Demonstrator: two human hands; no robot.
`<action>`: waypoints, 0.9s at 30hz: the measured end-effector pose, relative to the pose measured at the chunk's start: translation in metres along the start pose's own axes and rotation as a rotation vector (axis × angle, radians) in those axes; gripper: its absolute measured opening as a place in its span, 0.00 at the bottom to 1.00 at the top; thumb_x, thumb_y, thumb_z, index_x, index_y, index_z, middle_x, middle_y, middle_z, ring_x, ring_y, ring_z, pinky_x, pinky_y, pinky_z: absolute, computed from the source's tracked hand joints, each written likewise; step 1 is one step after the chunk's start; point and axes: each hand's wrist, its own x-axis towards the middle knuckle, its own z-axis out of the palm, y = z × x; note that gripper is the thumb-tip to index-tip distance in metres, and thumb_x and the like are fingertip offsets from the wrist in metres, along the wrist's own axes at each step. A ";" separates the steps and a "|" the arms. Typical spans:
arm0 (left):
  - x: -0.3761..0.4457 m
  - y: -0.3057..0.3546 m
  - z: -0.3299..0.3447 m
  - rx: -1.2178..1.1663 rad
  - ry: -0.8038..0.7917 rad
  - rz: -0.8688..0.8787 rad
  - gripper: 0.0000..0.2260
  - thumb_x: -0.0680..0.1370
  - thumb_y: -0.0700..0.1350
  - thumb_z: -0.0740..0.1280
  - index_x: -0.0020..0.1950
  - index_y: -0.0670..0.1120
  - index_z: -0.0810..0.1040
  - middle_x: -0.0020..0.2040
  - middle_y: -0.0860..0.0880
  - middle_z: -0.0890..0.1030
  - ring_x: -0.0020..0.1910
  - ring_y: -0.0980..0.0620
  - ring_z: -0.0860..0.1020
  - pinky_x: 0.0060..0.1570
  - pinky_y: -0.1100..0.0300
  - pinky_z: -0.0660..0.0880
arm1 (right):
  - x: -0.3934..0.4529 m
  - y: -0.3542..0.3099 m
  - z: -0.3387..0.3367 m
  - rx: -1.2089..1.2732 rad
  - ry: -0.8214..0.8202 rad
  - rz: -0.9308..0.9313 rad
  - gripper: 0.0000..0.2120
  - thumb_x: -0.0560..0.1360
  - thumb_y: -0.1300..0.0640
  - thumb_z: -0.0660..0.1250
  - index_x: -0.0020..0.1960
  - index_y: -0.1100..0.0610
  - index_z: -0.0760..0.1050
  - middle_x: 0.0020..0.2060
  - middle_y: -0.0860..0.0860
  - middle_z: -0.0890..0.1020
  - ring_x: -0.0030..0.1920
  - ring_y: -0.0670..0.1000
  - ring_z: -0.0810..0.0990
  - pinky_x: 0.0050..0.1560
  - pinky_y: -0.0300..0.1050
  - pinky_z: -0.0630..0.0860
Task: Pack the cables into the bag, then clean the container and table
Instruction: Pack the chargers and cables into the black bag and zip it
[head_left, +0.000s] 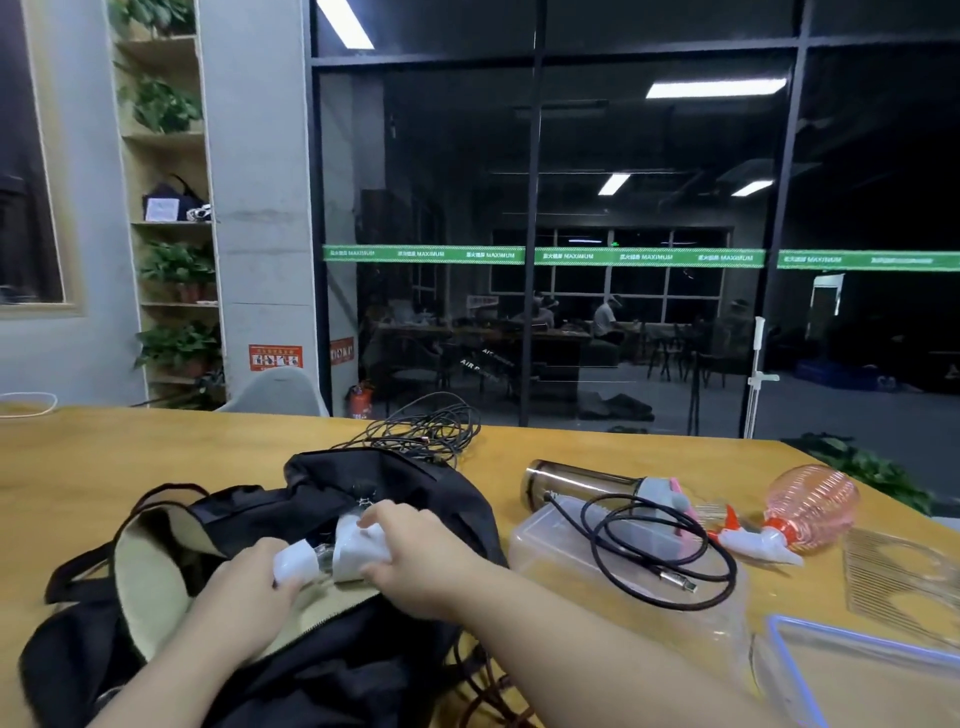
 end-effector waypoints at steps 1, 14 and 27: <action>0.000 0.000 0.001 0.024 0.000 -0.008 0.09 0.75 0.49 0.64 0.55 0.52 0.71 0.48 0.52 0.76 0.50 0.49 0.73 0.48 0.54 0.73 | 0.002 -0.001 0.004 -0.003 -0.017 0.002 0.21 0.78 0.55 0.62 0.69 0.53 0.63 0.67 0.55 0.68 0.67 0.58 0.63 0.66 0.50 0.63; -0.003 0.003 0.003 0.207 0.080 -0.020 0.19 0.77 0.45 0.59 0.68 0.55 0.66 0.63 0.49 0.67 0.63 0.46 0.62 0.60 0.56 0.66 | 0.008 -0.009 0.023 -0.064 -0.080 0.021 0.26 0.74 0.50 0.69 0.67 0.57 0.67 0.64 0.56 0.68 0.63 0.58 0.70 0.61 0.52 0.70; -0.011 0.015 0.002 -0.121 0.109 0.417 0.09 0.75 0.43 0.66 0.42 0.59 0.75 0.43 0.60 0.76 0.47 0.57 0.73 0.48 0.57 0.70 | 0.015 -0.018 0.029 -0.018 0.009 0.082 0.13 0.76 0.60 0.62 0.59 0.59 0.77 0.56 0.58 0.80 0.58 0.58 0.76 0.52 0.47 0.73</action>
